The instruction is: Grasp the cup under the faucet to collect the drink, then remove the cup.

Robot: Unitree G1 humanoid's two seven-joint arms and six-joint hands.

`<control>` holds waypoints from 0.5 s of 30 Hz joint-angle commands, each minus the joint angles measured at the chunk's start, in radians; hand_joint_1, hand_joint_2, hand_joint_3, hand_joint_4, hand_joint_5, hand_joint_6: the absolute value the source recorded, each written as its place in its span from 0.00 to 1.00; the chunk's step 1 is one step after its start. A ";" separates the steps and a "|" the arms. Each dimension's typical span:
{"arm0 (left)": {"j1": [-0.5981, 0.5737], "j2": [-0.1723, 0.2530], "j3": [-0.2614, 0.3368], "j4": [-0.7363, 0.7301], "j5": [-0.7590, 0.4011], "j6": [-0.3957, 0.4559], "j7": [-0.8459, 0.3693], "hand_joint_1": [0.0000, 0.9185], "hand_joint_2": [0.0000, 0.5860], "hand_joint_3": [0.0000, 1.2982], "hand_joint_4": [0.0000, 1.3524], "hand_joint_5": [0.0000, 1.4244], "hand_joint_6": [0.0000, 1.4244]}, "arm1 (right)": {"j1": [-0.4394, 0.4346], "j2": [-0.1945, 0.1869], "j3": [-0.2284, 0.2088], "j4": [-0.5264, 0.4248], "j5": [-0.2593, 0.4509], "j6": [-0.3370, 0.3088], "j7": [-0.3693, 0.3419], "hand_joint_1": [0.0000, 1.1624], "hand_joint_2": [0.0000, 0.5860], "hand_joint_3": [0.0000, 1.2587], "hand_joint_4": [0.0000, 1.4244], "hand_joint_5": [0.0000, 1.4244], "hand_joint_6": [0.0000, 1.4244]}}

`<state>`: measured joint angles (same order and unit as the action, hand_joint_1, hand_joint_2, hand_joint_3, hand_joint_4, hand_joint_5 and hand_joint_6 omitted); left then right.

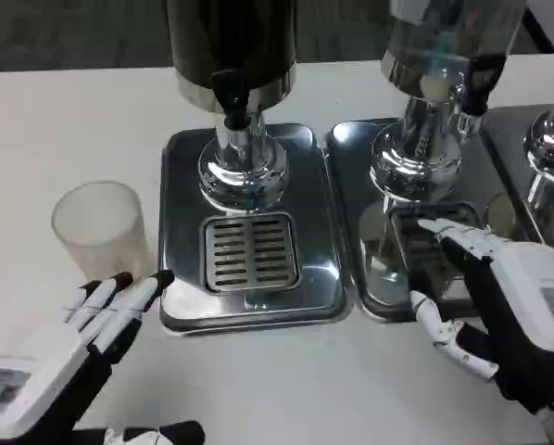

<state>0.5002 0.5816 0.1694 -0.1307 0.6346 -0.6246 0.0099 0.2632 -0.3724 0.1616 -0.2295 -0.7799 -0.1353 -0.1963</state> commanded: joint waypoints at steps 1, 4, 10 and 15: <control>0.005 0.002 -0.003 -0.005 -0.002 0.001 0.010 0.00 0.08 0.00 0.00 0.00 0.00 | 0.003 -0.006 -0.007 -0.003 0.004 -0.008 -0.001 0.26 0.84 0.22 0.15 0.16 0.17; 0.002 0.002 0.003 0.000 -0.010 -0.002 0.016 0.00 0.08 0.00 0.00 0.00 0.00 | -0.008 0.001 -0.003 -0.003 0.000 -0.002 0.001 0.26 0.84 0.22 0.15 0.16 0.17; -0.001 0.008 0.004 0.008 -0.021 -0.009 0.013 0.00 0.08 0.00 0.00 0.00 0.00 | -0.007 0.009 -0.003 -0.014 -0.005 0.008 0.004 0.26 0.85 0.22 0.16 0.16 0.18; -0.004 0.013 0.007 0.012 -0.022 -0.013 0.015 0.00 0.08 0.00 0.00 0.00 0.00 | 0.001 0.014 -0.002 -0.018 -0.006 0.012 0.002 0.26 0.85 0.22 0.16 0.16 0.19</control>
<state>0.4998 0.5820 0.1729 -0.1277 0.6186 -0.6261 0.0124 0.2571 -0.3611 0.1620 -0.2380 -0.7829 -0.1297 -0.1960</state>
